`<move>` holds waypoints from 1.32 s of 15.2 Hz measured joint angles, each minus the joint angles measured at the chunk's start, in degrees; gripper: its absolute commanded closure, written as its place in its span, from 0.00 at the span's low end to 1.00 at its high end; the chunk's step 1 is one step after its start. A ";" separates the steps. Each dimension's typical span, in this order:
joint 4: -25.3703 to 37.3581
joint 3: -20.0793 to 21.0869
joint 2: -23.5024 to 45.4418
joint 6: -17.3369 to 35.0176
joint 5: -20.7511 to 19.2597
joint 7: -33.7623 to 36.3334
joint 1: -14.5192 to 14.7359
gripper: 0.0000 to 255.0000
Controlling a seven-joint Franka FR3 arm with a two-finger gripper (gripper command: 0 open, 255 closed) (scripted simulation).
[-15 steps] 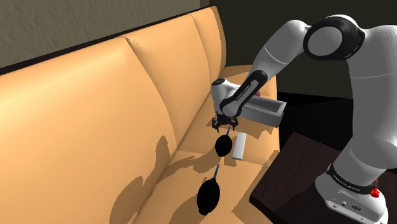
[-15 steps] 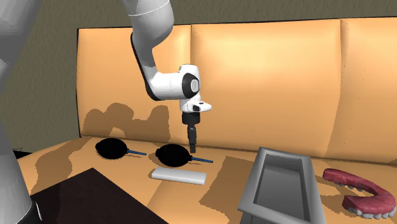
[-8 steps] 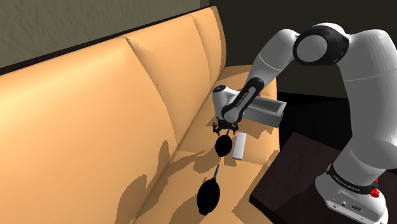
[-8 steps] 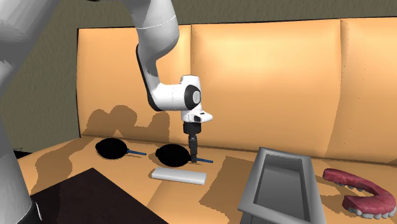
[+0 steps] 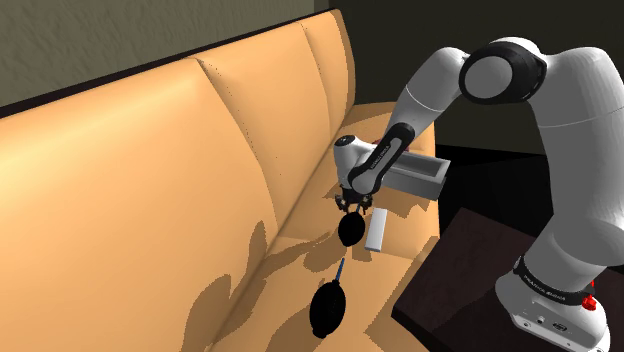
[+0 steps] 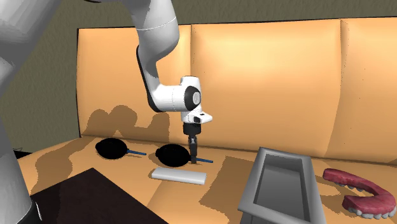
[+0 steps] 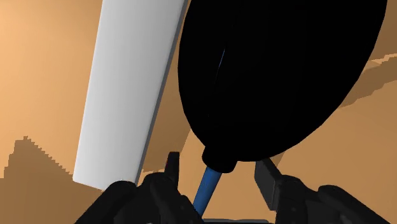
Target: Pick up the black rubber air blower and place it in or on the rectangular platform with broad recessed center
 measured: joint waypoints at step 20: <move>-1.44 1.94 -6.82 -5.25 2.52 -2.10 -1.28 1.00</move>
